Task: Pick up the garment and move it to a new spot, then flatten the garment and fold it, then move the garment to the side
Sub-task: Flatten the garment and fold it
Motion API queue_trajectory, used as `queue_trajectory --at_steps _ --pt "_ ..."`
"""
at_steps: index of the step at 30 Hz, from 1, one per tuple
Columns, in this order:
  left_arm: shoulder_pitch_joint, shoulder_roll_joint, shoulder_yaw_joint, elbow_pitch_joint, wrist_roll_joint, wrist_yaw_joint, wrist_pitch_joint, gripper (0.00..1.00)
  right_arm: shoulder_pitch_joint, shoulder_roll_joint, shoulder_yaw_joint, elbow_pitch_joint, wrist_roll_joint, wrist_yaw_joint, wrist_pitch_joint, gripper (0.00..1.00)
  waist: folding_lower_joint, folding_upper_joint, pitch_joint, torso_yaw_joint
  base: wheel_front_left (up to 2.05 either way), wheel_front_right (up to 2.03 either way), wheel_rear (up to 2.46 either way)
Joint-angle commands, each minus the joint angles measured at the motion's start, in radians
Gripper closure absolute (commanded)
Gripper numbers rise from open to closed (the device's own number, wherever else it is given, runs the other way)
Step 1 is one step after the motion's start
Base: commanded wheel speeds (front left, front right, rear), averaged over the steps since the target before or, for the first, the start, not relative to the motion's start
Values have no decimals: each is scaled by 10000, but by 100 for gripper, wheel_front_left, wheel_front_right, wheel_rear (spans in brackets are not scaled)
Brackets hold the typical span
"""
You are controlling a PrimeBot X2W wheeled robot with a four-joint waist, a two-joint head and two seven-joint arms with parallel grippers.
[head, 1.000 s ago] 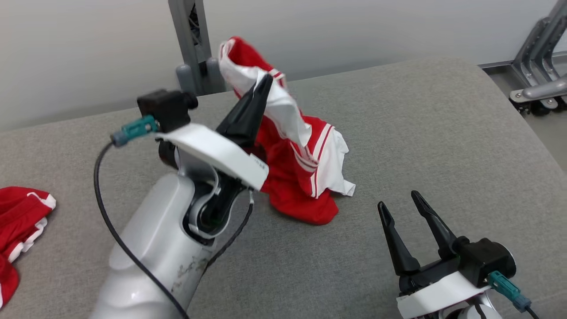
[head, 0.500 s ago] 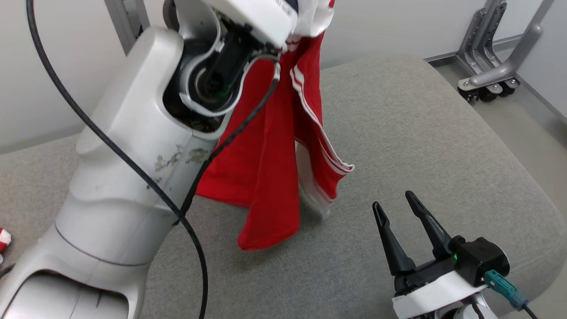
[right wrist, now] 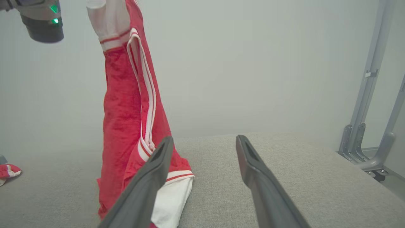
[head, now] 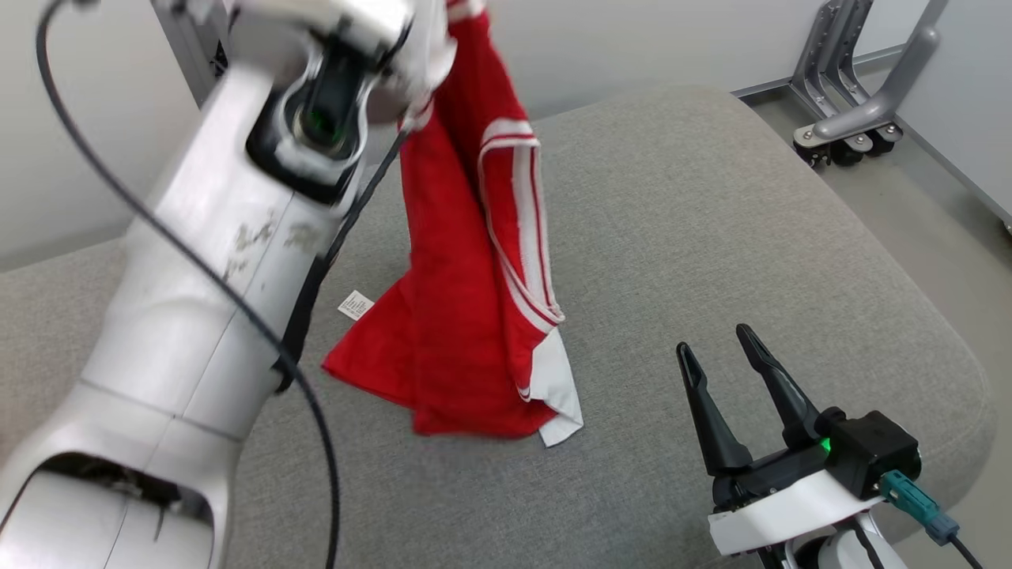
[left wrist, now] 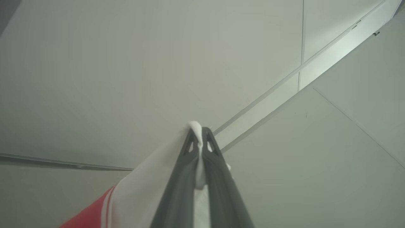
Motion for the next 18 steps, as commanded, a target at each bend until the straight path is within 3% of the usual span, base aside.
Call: queue_trajectory --at_steps 1,6,18 --pt "402 231 -56 324 134 -260 -103 100 7 -46 -45 -33 6 1 -60 0 0 0 12 78 0 0 0" --pt "1569 1082 -468 1115 851 -1039 -829 100 137 -47 -134 -40 -44 1 -60 0 0 0 -6 350 0 0 0" --pt "3491 2630 -855 2186 2234 -1997 -2279 100 218 -48 8 40 -236 1 -60 0 0 0 -35 984 0 0 0"
